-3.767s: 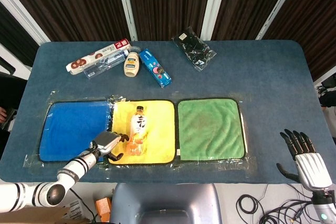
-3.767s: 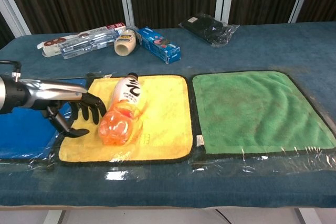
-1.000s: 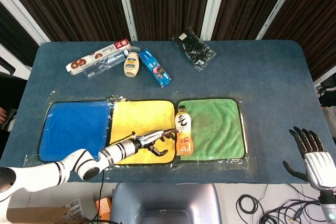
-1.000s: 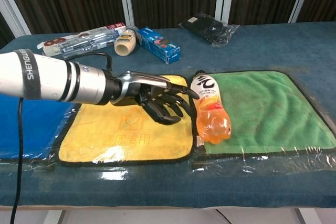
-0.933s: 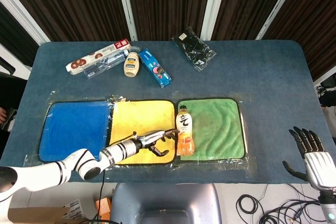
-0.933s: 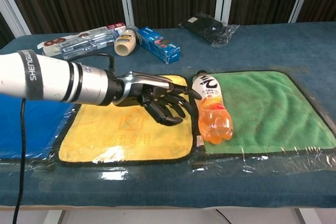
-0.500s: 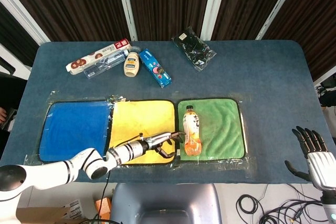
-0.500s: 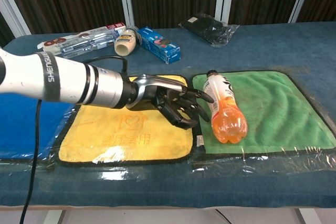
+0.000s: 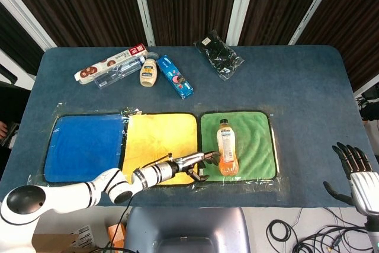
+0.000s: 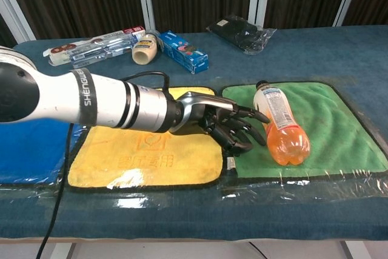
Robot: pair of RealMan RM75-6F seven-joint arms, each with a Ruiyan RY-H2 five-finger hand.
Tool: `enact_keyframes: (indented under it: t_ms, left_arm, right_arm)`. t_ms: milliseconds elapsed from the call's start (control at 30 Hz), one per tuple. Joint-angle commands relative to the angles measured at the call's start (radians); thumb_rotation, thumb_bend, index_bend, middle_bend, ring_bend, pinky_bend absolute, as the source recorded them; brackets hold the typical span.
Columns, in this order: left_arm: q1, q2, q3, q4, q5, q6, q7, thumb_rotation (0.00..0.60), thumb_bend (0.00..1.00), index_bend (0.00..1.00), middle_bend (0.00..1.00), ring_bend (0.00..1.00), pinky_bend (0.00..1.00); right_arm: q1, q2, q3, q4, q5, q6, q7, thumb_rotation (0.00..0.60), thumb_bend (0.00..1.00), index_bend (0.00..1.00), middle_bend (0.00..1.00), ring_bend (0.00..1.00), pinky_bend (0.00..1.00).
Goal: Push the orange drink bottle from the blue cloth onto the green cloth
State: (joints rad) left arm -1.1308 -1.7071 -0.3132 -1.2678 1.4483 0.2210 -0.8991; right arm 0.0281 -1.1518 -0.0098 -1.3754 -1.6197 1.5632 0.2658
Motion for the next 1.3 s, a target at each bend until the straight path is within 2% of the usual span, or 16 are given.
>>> enact_keyframes:
  t_ms: [33,300,700,900,1033,1133,1300]
  left_arm:
    - [-0.006,-0.012,0.007,0.007,0.021,0.022,-0.030,0.600,0.46,0.08,0.19,0.15,0.24]
    - [-0.019,-0.029,0.046,0.007,0.103,0.137,-0.205,0.600,0.49,0.08,0.19,0.15,0.24]
    - [-0.102,-0.061,0.193,0.085,0.234,0.303,-0.460,0.600,0.49,0.08,0.19,0.15,0.24]
    - [-0.125,-0.026,0.252,0.074,0.290,0.427,-0.561,0.600,0.42,0.08,0.19,0.15,0.24]
    - [-0.105,0.042,0.269,0.045,0.292,0.491,-0.450,0.600,0.39,0.07,0.19,0.15,0.24]
    - [-0.045,0.139,0.271,-0.024,0.257,0.540,-0.256,0.600,0.37,0.05,0.17,0.13,0.23]
    - [0.094,0.365,0.294,-0.208,0.158,0.617,0.093,0.600,0.37,0.02,0.09,0.07,0.17]
  right_arm:
    - [-0.001,0.001,0.000,0.002,-0.002,0.002,0.004,0.600,0.21,0.00,0.05,0.00,0.07]
    - [-0.004,0.005,0.001,0.002,-0.001,0.009,0.020,0.600,0.21,0.00,0.05,0.00,0.07]
    - [-0.008,0.013,-0.002,0.006,-0.008,0.017,0.048,0.600,0.21,0.00,0.05,0.00,0.07]
    - [-0.014,0.014,0.002,0.012,-0.005,0.029,0.060,0.600,0.21,0.00,0.05,0.00,0.07]
    - [-0.017,0.012,0.001,0.014,-0.012,0.039,0.055,0.600,0.21,0.00,0.05,0.00,0.07]
    - [-0.019,0.009,0.002,0.015,-0.012,0.043,0.046,0.600,0.21,0.00,0.05,0.00,0.07]
    - [-0.014,0.000,0.005,0.005,-0.006,0.027,0.010,0.600,0.21,0.00,0.05,0.00,0.07]
